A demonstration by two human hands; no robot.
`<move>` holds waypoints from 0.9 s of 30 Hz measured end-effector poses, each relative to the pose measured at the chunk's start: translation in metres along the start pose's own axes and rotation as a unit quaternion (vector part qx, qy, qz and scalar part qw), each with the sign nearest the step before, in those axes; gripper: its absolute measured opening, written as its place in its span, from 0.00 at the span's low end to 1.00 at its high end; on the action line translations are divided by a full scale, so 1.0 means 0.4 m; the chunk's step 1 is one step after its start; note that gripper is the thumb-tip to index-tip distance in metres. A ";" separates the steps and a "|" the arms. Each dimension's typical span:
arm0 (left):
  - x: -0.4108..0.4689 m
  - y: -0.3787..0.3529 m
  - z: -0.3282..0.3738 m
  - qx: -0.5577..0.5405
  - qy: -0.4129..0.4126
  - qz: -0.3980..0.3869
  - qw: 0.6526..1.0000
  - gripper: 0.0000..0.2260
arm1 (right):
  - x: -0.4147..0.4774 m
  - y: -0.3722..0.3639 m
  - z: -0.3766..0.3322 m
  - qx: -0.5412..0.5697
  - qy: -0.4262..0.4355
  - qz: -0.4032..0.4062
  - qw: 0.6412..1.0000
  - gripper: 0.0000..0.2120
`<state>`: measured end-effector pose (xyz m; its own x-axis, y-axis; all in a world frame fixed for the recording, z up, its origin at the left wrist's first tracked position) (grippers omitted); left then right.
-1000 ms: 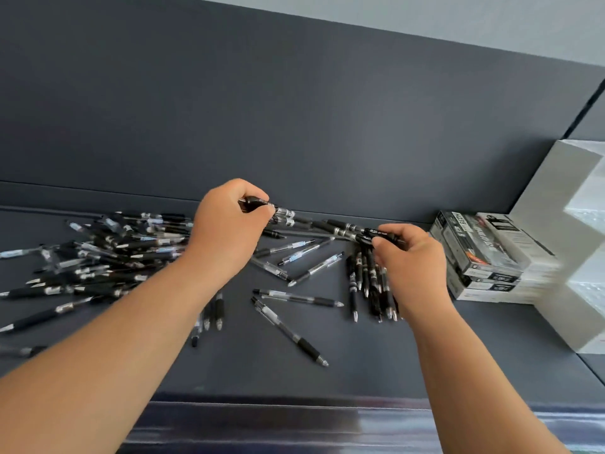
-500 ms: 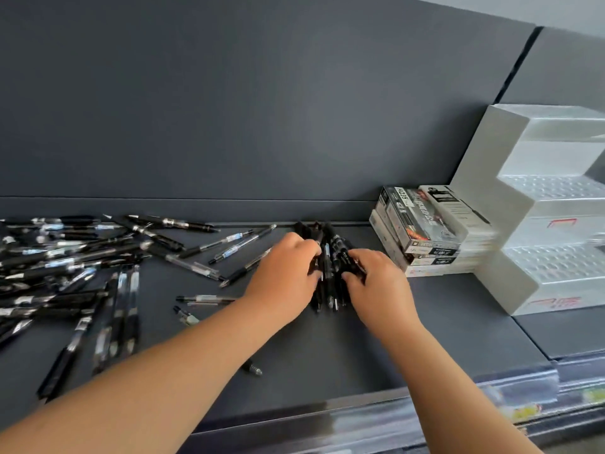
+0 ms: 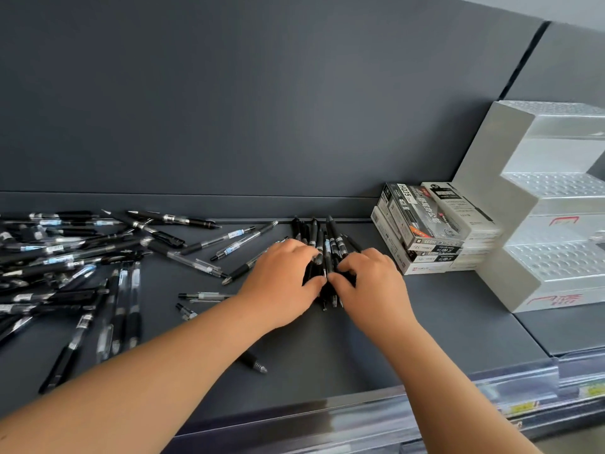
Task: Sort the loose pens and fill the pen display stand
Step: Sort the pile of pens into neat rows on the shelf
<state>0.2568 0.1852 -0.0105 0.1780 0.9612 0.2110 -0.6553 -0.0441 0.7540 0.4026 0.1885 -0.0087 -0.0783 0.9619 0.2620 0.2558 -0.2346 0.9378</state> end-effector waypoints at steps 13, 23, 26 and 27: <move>-0.049 0.063 -0.067 0.035 0.016 0.007 0.999 0.19 | 0.003 -0.001 -0.060 -0.092 -0.068 -0.127 0.985 0.06; -0.094 0.112 -0.110 0.078 0.004 -0.005 0.997 0.21 | 0.017 0.014 -0.071 -0.098 -0.106 -0.121 0.982 0.13; -0.110 0.136 -0.127 0.101 -0.002 -0.002 0.995 0.21 | 0.020 0.036 -0.053 -0.072 -0.128 -0.079 0.986 0.12; -0.114 0.145 -0.133 0.108 -0.005 0.001 0.994 0.21 | 0.021 0.046 -0.055 -0.063 -0.125 -0.059 0.988 0.11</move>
<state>0.1716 0.1535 -0.0095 0.1852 0.9583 0.2175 -0.4820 -0.1043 0.8699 0.3855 0.1890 0.0159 0.1439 0.9847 0.0988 0.1359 -0.1185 0.9836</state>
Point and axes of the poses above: each hand's wrist, its own x-axis towards the middle knuckle, its own y-axis out of the back of the hand, z = x × y, the point moved 3 cm from there along x, towards the middle knuckle, and after that the axes turned 11 degrees about -x, right-handed, at the moved point
